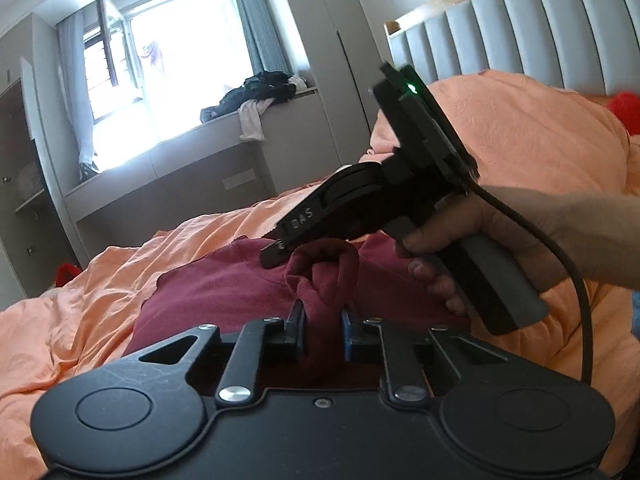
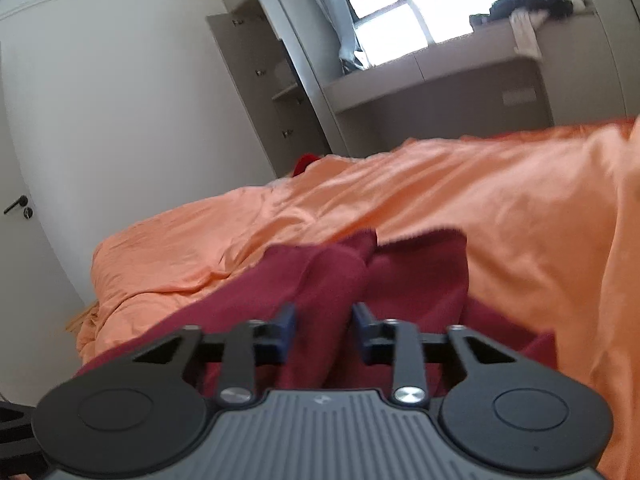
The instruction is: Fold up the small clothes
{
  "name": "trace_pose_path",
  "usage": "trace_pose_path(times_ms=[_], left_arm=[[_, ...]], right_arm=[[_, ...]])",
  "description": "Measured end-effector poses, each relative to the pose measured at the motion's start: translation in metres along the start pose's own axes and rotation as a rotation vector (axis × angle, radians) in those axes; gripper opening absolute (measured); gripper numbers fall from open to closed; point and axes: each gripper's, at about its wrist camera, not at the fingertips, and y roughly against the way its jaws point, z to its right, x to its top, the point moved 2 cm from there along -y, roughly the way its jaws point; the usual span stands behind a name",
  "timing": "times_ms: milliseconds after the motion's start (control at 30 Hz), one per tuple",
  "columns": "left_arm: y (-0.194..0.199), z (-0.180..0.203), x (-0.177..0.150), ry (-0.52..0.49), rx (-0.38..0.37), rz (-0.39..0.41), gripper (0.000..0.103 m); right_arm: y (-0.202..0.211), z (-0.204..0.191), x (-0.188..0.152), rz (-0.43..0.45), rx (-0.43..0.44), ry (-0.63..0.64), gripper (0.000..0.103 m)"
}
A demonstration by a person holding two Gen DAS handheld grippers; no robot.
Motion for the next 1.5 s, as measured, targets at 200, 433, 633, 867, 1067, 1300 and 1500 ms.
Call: trace_pose_path(times_ms=[200,433,633,867,1067,1300,1500], left_arm=[[0.002,0.006,0.009,0.040,-0.015,0.022,0.016],[-0.005,0.033,0.025,0.062,-0.056,0.043,0.015],[-0.022,0.051,0.026,0.074,-0.103,0.014,0.015],[-0.044,0.054,0.023,0.125,-0.152,-0.053,0.015],[-0.056,0.049,0.018,0.149,-0.172,-0.089,0.017],[-0.052,0.042,0.020,0.183,-0.232,-0.096,0.035],[-0.041,0.032,0.022,0.238,-0.276,-0.116,0.055]], right_arm=[[0.020,-0.002,0.011,0.097,0.013,-0.002,0.006],[0.057,-0.004,0.023,0.188,-0.058,0.067,0.006],[0.081,0.017,0.023,0.204,-0.124,0.041,0.006],[0.079,0.042,0.014,0.163,-0.200,0.015,0.006],[0.063,0.053,0.002,0.102,-0.234,-0.002,0.006],[0.059,0.055,-0.002,0.089,-0.237,-0.014,0.006],[0.059,0.055,-0.003,0.094,-0.242,-0.018,0.007]])
